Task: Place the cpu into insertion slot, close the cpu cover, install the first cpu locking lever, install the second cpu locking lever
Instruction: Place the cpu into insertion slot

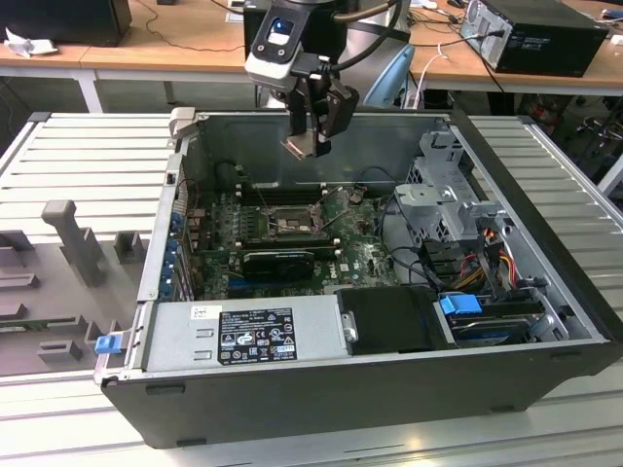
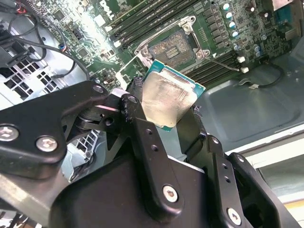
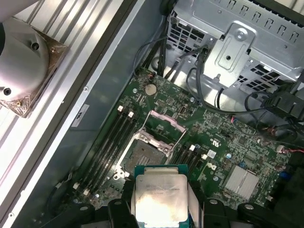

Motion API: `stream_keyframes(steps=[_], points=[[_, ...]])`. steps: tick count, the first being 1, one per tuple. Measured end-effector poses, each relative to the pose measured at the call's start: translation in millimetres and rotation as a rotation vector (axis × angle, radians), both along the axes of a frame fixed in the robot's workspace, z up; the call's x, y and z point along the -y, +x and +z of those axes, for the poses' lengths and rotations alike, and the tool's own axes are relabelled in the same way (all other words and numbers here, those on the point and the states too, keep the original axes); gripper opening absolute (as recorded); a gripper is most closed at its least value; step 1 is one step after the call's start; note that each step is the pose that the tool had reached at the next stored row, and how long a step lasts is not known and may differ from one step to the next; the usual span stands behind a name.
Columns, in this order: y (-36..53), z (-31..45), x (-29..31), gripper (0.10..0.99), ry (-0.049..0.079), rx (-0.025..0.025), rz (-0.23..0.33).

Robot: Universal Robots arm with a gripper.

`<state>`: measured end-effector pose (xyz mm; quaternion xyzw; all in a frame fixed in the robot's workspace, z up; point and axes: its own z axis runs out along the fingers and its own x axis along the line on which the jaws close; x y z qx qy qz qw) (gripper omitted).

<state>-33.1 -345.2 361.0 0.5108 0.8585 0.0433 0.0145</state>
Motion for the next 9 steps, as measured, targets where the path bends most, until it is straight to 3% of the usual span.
stream_keyframes(steps=[9], points=[[0.0, -0.3, 0.0, 0.529, 0.0, 0.0, -0.051]])
